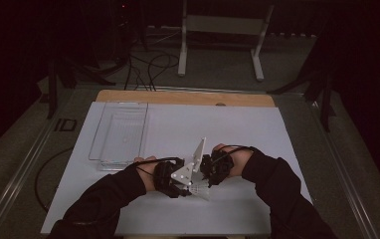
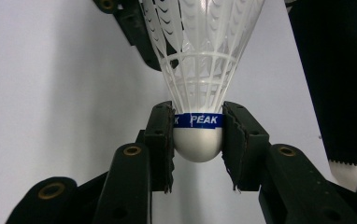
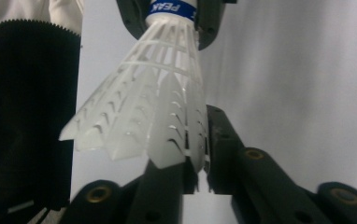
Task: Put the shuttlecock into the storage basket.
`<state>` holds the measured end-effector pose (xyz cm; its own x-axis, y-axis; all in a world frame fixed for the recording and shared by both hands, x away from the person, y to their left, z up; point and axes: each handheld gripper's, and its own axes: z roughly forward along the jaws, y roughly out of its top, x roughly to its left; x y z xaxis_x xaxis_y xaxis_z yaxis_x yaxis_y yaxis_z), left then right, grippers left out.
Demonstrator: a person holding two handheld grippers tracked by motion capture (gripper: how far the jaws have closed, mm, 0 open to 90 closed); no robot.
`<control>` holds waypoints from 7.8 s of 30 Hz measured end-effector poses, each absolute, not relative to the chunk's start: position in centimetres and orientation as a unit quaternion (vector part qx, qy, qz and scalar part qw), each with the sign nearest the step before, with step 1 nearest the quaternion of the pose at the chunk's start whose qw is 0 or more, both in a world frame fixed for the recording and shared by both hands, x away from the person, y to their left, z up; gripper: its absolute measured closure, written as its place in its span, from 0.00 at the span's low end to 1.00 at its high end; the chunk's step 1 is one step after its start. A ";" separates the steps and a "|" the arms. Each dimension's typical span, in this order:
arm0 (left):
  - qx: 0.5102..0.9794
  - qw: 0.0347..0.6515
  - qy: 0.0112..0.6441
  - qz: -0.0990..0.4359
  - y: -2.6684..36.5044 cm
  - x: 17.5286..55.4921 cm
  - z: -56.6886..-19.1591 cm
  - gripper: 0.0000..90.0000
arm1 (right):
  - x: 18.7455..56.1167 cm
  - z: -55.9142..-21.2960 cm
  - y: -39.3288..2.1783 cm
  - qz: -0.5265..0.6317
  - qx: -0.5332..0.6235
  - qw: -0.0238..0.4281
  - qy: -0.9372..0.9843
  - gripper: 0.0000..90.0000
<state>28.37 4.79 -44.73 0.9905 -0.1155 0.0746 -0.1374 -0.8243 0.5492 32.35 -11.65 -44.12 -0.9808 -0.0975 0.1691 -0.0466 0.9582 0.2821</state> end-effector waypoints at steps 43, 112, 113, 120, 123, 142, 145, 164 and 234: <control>0.962 0.272 0.022 -0.014 8.6 29.3 -43.7 0.73 | 33.4 -46.3 -15.1 -0.194 -0.146 0.026 -0.970 0.11; 0.932 0.289 0.216 0.025 18.5 33.5 -38.6 0.73 | 27.6 -50.0 -24.2 -0.321 -0.235 -0.067 -0.915 0.10; 0.932 0.289 0.216 0.025 18.5 33.5 -38.6 0.73 | 27.6 -50.0 -24.2 -0.321 -0.235 -0.067 -0.915 0.10; 0.922 0.293 0.250 0.035 19.4 34.1 -38.5 0.73 | 27.2 -50.5 -24.7 -0.325 -0.242 -0.075 -0.911 0.10; 0.918 0.292 0.263 0.039 19.8 34.4 -38.5 0.73 | 27.0 -50.6 -24.8 -0.325 -0.243 -0.081 -0.910 0.10; 0.895 0.298 0.325 0.065 22.6 35.1 -37.6 0.73 | 26.4 -50.9 -25.3 -0.327 -0.251 -0.090 -0.907 0.10; 0.893 0.297 0.331 0.068 22.9 35.0 -37.5 0.73 | 26.3 -50.9 -25.4 -0.327 -0.251 -0.091 -0.907 0.10; 0.874 0.292 0.380 0.081 25.7 35.0 -37.3 0.73 | 25.6 -50.8 -25.6 -0.333 -0.253 -0.095 -0.904 0.10; 0.865 0.241 0.434 0.069 30.2 35.1 -43.4 0.73 | 25.5 -51.3 -25.2 -0.328 -0.246 -0.082 -0.908 0.10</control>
